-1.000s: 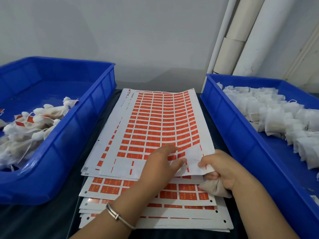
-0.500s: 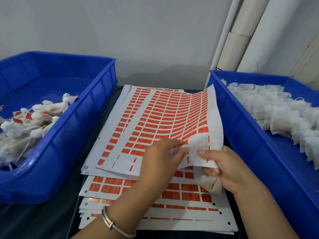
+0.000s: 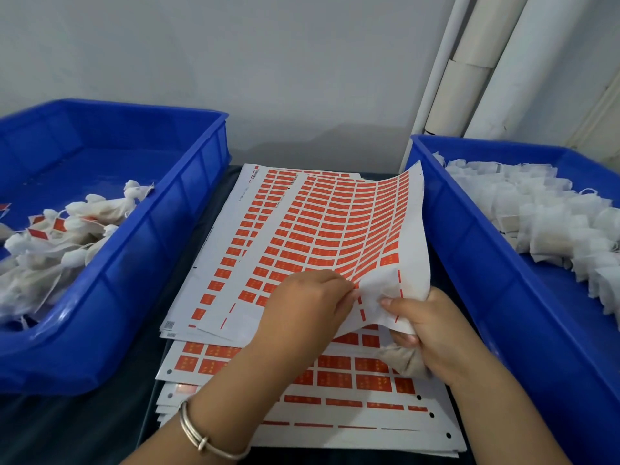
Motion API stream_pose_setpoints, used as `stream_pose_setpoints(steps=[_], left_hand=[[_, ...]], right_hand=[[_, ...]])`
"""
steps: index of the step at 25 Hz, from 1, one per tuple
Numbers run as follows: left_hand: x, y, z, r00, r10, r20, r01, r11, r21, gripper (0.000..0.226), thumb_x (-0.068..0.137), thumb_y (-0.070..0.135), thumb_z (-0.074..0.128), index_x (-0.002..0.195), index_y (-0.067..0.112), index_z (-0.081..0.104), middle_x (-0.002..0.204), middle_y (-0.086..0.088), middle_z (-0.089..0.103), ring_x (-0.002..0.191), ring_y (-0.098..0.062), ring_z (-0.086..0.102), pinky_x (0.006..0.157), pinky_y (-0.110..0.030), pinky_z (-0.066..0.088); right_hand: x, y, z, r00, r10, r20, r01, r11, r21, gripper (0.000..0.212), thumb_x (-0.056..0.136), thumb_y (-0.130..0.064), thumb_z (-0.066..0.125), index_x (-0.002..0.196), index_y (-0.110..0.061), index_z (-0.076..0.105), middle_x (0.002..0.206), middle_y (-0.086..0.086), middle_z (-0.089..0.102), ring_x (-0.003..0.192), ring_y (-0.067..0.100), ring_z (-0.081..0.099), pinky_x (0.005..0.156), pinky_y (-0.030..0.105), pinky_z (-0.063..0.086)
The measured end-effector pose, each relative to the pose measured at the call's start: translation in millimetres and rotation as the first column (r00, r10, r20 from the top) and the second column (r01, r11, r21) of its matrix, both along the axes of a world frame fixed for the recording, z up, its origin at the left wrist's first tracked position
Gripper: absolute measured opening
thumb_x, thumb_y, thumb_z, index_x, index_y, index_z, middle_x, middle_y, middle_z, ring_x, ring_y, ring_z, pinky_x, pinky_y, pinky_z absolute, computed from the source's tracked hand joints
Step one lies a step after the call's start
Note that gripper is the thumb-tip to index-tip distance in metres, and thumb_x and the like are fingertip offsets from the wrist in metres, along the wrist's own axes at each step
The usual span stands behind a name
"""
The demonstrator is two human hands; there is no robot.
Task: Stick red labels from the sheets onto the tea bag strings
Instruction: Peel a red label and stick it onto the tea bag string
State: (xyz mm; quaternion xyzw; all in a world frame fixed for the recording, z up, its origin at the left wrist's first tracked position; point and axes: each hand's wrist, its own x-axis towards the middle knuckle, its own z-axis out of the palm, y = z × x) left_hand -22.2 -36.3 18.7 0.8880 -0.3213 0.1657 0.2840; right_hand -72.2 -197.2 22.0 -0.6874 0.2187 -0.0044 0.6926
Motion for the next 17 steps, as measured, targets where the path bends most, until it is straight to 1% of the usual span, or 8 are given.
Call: stream_pose_setpoints(steps=[3,5,7,8,11,12,14,17], left_hand=[[1.1,1.8,1.7,0.999,-0.015,0.038,0.012,0.998,0.069,0.022,0.086,0.031,0.064,0.099,0.016,0.074,0.091,0.001,0.073,0.075,-0.017,0.068,0.070,-0.019,0.038],[1.6,2.1,3.4,0.997,-0.026,0.068,0.021,0.997,0.080,0.019,0.085,0.029,0.065,0.095,0.016,0.074,0.088,0.001,0.072,0.071,-0.016,0.067,0.068,-0.018,0.038],[3.0,1.8,3.2,0.999,-0.014,-0.032,0.014,1.000,0.016,0.025,0.090,0.035,0.056,0.104,0.020,0.070,0.098,0.007,0.070,0.077,-0.007,0.061,0.071,-0.009,0.034],[5.2,2.0,0.4,0.995,-0.002,-0.103,-0.001,1.000,-0.031,0.026,0.091,0.037,0.053,0.107,0.024,0.069,0.099,0.012,0.067,0.076,-0.002,0.056,0.068,-0.004,0.032],[6.5,-2.0,-1.5,0.957,0.052,-0.285,-0.084,0.991,-0.103,0.015,0.088,0.039,0.058,0.098,0.033,0.069,0.080,0.031,0.052,0.065,0.009,0.049,0.054,0.001,0.031],[6.7,-3.2,-1.7,0.936,0.070,-0.344,-0.122,0.984,-0.130,0.007,0.088,0.038,0.059,0.090,0.037,0.065,0.075,0.033,0.048,0.063,0.008,0.050,0.048,0.001,0.033],[10.4,-6.2,-2.2,0.853,0.105,-0.511,-0.251,0.942,-0.225,0.014,0.090,0.035,0.058,0.077,0.039,0.054,0.073,0.029,0.049,0.064,0.000,0.053,0.040,-0.001,0.034],[16.2,-8.8,-7.0,0.651,0.102,-0.752,-0.514,0.788,-0.338,0.017,0.094,0.032,0.051,0.077,0.034,0.053,0.082,0.016,0.059,0.069,-0.007,0.058,0.045,-0.006,0.041]], right_hand=[[-1.0,3.5,0.8,1.000,-0.007,-0.013,0.007,0.999,-0.040,0.007,0.088,-0.016,0.064,0.095,-0.019,0.064,0.070,-0.007,0.072,0.057,0.005,0.068,0.045,0.015,0.047],[-1.9,4.0,2.9,1.000,-0.001,-0.012,0.001,1.000,-0.026,0.007,0.088,-0.015,0.063,0.095,-0.017,0.064,0.069,-0.004,0.072,0.049,0.007,0.065,0.043,0.014,0.046],[-2.8,3.7,5.1,1.000,0.011,-0.005,-0.011,1.000,-0.006,0.007,0.088,-0.013,0.062,0.094,-0.013,0.065,0.065,-0.001,0.070,0.040,0.005,0.058,0.039,0.014,0.042],[-3.3,3.5,5.7,1.000,0.014,-0.003,-0.014,1.000,0.004,0.007,0.088,-0.012,0.062,0.095,-0.011,0.065,0.065,0.000,0.070,0.038,0.004,0.056,0.039,0.014,0.041],[-4.0,2.9,5.7,1.000,0.009,-0.015,-0.008,0.999,0.031,0.011,0.088,-0.010,0.062,0.098,-0.013,0.065,0.076,0.004,0.073,0.039,0.004,0.057,0.039,0.014,0.041],[-4.5,2.4,5.7,1.000,0.008,-0.018,-0.007,0.999,0.043,0.012,0.087,-0.009,0.062,0.098,-0.014,0.065,0.079,0.005,0.073,0.040,0.005,0.058,0.038,0.014,0.041],[-6.0,1.7,6.6,1.000,0.014,-0.026,-0.013,0.998,0.054,0.012,0.087,-0.009,0.063,0.097,-0.014,0.065,0.078,0.004,0.074,0.039,0.007,0.057,0.037,0.016,0.041],[-7.4,1.2,6.6,0.998,-0.030,-0.048,0.030,1.000,-0.010,0.015,0.083,-0.014,0.068,0.095,-0.022,0.064,0.079,-0.003,0.074,0.051,0.009,0.066,0.041,0.018,0.046]])
